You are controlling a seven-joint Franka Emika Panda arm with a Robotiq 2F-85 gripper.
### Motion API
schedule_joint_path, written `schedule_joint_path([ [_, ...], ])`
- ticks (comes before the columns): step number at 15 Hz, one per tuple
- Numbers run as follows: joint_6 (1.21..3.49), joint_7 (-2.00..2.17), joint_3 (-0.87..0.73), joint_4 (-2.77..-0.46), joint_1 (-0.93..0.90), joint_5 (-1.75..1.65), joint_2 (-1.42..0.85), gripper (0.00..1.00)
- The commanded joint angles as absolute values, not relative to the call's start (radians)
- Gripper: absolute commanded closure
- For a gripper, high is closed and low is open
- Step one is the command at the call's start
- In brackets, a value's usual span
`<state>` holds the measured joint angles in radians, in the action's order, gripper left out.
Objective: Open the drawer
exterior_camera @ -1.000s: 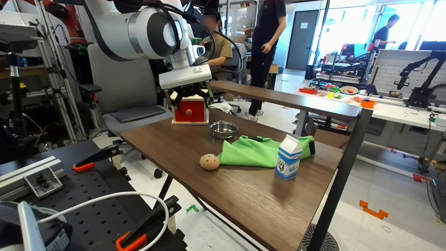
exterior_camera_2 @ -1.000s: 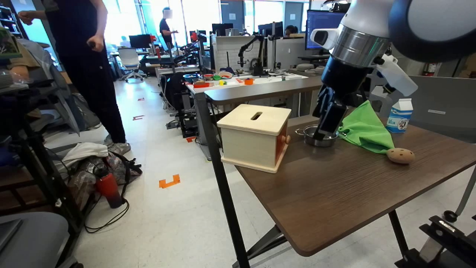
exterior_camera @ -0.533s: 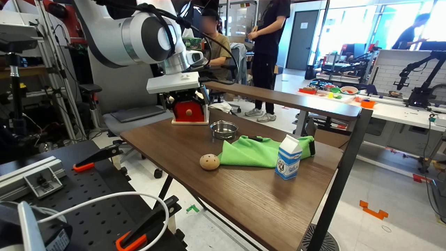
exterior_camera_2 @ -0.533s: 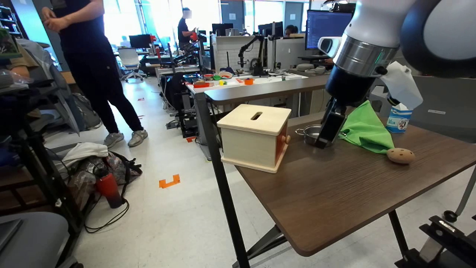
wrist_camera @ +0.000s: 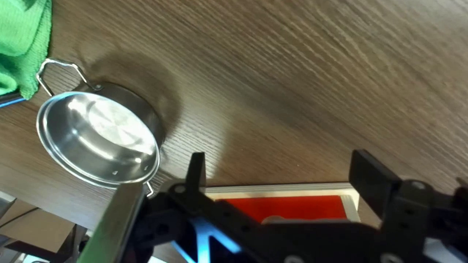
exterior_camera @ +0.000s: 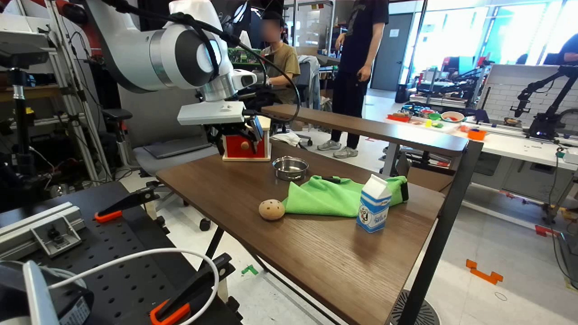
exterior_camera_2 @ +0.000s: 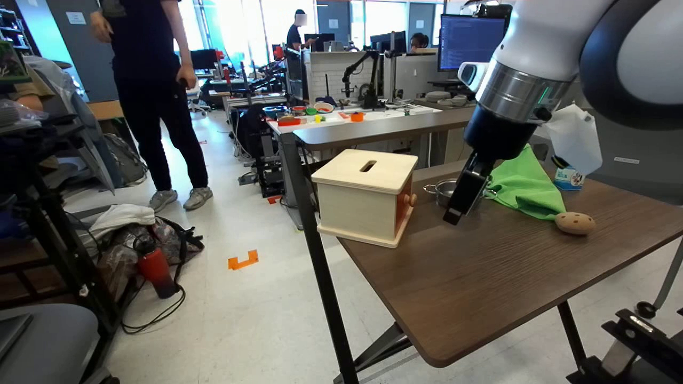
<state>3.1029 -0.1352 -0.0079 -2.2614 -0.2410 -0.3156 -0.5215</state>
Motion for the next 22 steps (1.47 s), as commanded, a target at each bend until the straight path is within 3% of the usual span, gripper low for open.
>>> schedule_joint_path([
  [1,3.175,-0.124,0.022,-2.263,-0.219,-0.273,-0.541,0.0],
  [22,3.173,-0.211,0.177,-2.138,-0.099,-0.243,-0.652,0.0],
])
